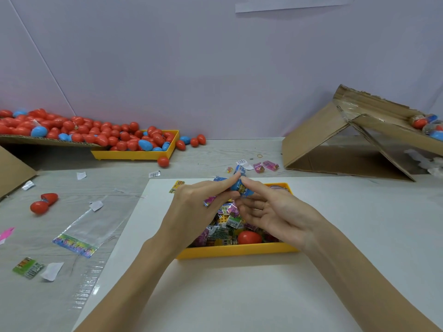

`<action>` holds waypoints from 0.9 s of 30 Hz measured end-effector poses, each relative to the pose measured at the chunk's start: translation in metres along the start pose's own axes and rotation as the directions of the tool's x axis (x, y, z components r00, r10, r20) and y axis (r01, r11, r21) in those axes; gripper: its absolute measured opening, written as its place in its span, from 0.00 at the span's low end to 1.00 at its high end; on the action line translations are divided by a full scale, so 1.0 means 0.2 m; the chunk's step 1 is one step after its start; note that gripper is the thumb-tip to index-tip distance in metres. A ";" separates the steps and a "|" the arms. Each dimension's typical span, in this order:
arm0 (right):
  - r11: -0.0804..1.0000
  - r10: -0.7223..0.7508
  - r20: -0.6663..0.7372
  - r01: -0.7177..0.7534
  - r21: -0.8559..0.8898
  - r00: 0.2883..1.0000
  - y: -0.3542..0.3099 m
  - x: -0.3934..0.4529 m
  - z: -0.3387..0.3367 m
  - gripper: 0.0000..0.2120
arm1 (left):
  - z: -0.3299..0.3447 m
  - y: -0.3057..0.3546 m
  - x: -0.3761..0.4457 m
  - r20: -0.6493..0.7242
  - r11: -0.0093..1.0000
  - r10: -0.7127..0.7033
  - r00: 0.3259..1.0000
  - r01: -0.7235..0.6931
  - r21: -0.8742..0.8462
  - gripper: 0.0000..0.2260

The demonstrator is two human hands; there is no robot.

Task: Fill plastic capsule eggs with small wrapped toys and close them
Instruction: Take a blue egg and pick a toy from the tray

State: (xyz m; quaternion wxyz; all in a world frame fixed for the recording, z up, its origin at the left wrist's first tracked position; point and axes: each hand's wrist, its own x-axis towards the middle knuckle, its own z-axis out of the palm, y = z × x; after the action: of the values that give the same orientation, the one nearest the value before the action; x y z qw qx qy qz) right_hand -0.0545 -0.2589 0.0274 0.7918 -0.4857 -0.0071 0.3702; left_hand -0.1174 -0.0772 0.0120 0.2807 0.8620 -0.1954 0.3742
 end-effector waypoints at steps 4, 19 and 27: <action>0.997 -0.035 0.020 0.036 -0.074 0.999 -0.01 -0.01 0.00 0.21 | 0.00 0.04 0.01 -0.014 0.946 -0.226 0.974 0.216 -0.242 0.19; 0.689 -0.628 -0.141 0.462 -0.558 0.766 -0.03 -0.02 -0.02 0.14 | -0.03 0.05 0.03 0.039 0.933 -0.336 0.941 0.338 -0.120 0.21; 0.037 -0.982 -0.004 0.177 -0.983 0.187 -0.63 0.01 -0.19 0.21 | -0.07 0.01 0.04 -0.013 0.922 -0.381 0.925 0.378 -0.084 0.13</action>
State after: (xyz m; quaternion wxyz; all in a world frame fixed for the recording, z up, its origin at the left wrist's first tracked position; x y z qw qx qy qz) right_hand 0.0349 -0.3185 0.1041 0.4142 -0.8255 -0.1000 -0.3700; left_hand -0.1211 -0.0697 0.0260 0.3847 0.8662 -0.0354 0.3171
